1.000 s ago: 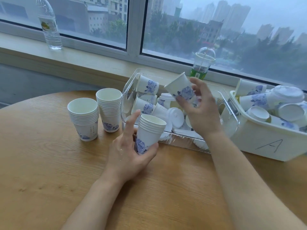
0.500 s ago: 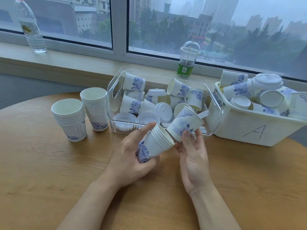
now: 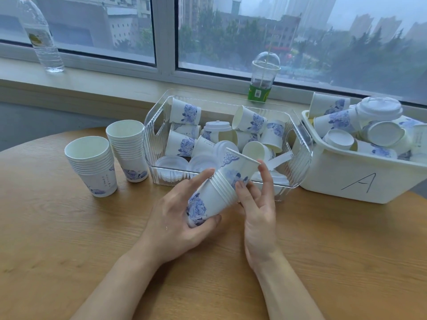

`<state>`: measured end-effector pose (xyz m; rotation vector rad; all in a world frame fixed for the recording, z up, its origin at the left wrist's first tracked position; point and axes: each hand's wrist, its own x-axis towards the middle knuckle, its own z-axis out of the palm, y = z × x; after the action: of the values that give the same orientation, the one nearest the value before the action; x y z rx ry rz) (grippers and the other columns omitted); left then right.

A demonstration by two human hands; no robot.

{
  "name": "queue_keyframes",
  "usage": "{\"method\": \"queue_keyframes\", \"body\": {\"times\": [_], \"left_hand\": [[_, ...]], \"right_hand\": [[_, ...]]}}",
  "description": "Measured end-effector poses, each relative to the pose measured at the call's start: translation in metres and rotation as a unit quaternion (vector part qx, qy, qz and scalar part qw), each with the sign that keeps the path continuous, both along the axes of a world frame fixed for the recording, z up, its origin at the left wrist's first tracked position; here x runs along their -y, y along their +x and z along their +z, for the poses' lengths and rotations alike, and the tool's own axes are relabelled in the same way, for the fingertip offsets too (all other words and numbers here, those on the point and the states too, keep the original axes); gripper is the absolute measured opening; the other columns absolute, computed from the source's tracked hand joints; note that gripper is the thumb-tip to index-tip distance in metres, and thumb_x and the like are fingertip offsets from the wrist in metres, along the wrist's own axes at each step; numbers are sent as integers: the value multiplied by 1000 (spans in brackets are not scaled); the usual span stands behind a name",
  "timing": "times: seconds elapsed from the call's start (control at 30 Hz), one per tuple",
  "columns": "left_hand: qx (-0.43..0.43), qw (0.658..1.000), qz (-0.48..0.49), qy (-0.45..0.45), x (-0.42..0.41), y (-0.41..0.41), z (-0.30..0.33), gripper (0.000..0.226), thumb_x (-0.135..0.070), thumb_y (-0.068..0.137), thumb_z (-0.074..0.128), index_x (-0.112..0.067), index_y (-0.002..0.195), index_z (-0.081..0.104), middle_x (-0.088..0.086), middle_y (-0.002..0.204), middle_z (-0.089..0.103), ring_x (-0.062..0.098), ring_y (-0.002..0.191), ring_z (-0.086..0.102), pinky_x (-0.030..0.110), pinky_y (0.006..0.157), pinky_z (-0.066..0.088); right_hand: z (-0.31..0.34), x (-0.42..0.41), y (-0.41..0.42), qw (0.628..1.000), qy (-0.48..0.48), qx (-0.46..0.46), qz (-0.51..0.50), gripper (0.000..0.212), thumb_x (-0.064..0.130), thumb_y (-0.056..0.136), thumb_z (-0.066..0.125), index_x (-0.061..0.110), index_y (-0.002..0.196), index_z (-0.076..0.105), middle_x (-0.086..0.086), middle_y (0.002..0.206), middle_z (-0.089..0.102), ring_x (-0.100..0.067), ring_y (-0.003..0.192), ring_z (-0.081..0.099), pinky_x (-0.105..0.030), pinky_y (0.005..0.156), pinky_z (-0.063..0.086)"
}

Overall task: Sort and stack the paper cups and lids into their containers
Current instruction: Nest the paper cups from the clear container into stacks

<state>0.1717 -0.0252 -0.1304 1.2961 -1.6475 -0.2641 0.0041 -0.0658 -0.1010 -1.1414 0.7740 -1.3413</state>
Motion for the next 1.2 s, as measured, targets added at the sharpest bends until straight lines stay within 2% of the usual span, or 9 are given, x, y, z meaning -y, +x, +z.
{"method": "queue_keyframes", "body": {"times": [0.27, 0.37, 0.5, 0.67, 0.83, 0.93, 1.0, 1.1, 1.2], "left_hand": [[7, 1000, 16, 2, -2, -1, 2, 85, -41, 79, 81, -36, 157, 46, -9, 124, 68, 14, 111, 68, 41, 86, 57], [-2, 1000, 24, -6, -2, -1, 3, 85, -44, 80, 80, -35, 157, 45, -12, 132, 67, 11, 117, 67, 40, 91, 58], [-23, 999, 38, -7, -2, 0, 4, 86, -47, 82, 81, -36, 158, 43, -12, 131, 69, 9, 111, 68, 38, 89, 59], [-41, 998, 48, -23, -2, 0, 6, 85, -48, 83, 80, -35, 158, 43, -14, 126, 70, 7, 109, 69, 34, 88, 59], [-49, 997, 47, -28, -3, 0, 9, 84, -46, 84, 80, -33, 158, 43, -14, 123, 72, 10, 108, 71, 32, 88, 58], [-47, 997, 55, -26, -3, 1, 7, 84, -51, 83, 79, -36, 157, 43, -15, 122, 72, 7, 106, 72, 34, 87, 59], [-46, 997, 59, -25, -3, 1, 6, 86, -54, 82, 78, -39, 158, 41, -16, 119, 73, 6, 100, 73, 34, 85, 60], [-41, 998, 51, -26, -3, 1, 4, 94, -55, 83, 77, -43, 163, 30, -14, 111, 74, 11, 90, 73, 36, 81, 60], [-36, 998, 40, -24, -3, 2, 3, 101, -55, 83, 78, -46, 165, 20, -10, 109, 75, 16, 90, 74, 41, 82, 61]], "right_hand": [[-1, 0, -2, 999, -27, -23, 4, 56, 20, 95, 64, 35, 147, 48, 2, 116, 77, -9, 113, 69, -31, 105, 53], [0, -1, -3, 999, -39, -29, 6, 52, 28, 94, 63, 30, 145, 52, -1, 121, 76, -12, 117, 68, -28, 106, 52], [2, -2, -3, 997, -52, -37, 31, 49, 27, 96, 59, 21, 144, 56, 4, 127, 74, -5, 121, 66, -15, 94, 50], [0, -3, -1, 995, -69, -58, 49, 42, 26, 96, 58, 24, 138, 62, 8, 128, 74, -5, 125, 65, -15, 97, 49], [-7, 0, -1, 990, -96, -96, 43, 39, 22, 100, 60, 20, 139, 64, 6, 131, 73, -10, 128, 64, -27, 105, 48], [-11, 0, -2, 988, -101, -118, 26, 37, 30, 103, 60, 24, 139, 65, 6, 133, 72, -13, 130, 63, -40, 111, 45], [-11, 0, -2, 987, -101, -127, 13, 40, 38, 101, 60, 27, 139, 65, 7, 133, 72, -13, 130, 63, -44, 113, 45], [-12, 0, -3, 985, -101, -140, 14, 39, 40, 101, 60, 32, 139, 65, 6, 131, 73, -17, 128, 64, -50, 113, 46], [-14, -1, -3, 983, -96, -154, 18, 39, 42, 101, 60, 39, 140, 63, 1, 127, 74, -21, 125, 66, -55, 112, 46]]}}
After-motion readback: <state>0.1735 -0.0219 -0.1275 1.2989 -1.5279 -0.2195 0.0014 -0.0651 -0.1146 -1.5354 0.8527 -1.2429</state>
